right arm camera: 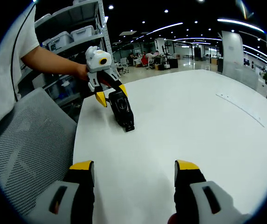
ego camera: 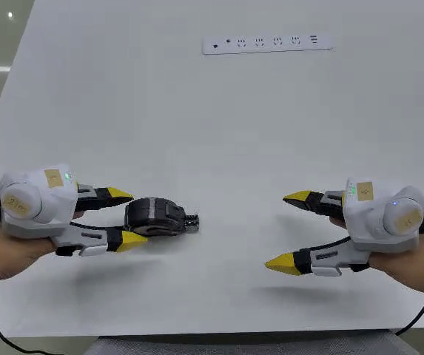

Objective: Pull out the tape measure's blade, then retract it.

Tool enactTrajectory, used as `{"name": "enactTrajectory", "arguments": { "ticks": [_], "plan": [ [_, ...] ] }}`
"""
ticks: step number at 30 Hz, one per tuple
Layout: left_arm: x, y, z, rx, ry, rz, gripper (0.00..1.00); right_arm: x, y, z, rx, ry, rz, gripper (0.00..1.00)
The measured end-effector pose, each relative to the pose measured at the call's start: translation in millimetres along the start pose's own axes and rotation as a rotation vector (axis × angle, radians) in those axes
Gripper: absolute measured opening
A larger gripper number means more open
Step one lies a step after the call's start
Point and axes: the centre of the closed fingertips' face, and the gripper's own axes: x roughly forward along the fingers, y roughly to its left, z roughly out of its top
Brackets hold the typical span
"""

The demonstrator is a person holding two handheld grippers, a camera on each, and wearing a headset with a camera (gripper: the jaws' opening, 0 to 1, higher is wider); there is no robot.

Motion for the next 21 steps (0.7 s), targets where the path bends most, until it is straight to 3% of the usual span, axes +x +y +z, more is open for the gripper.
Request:
{"name": "enactTrajectory", "arguments": {
  "ticks": [10,21],
  "plan": [
    [3.0,1.1,-1.6,0.018,0.012,-0.002,0.33,1.9,2.1,-0.9,0.0,0.011,0.01,0.71],
    [6.2,-1.2,-0.9,0.034,0.021,-0.006,0.31,2.8,0.4,1.7,-0.008,0.009,0.01,0.72]
  ]
}}
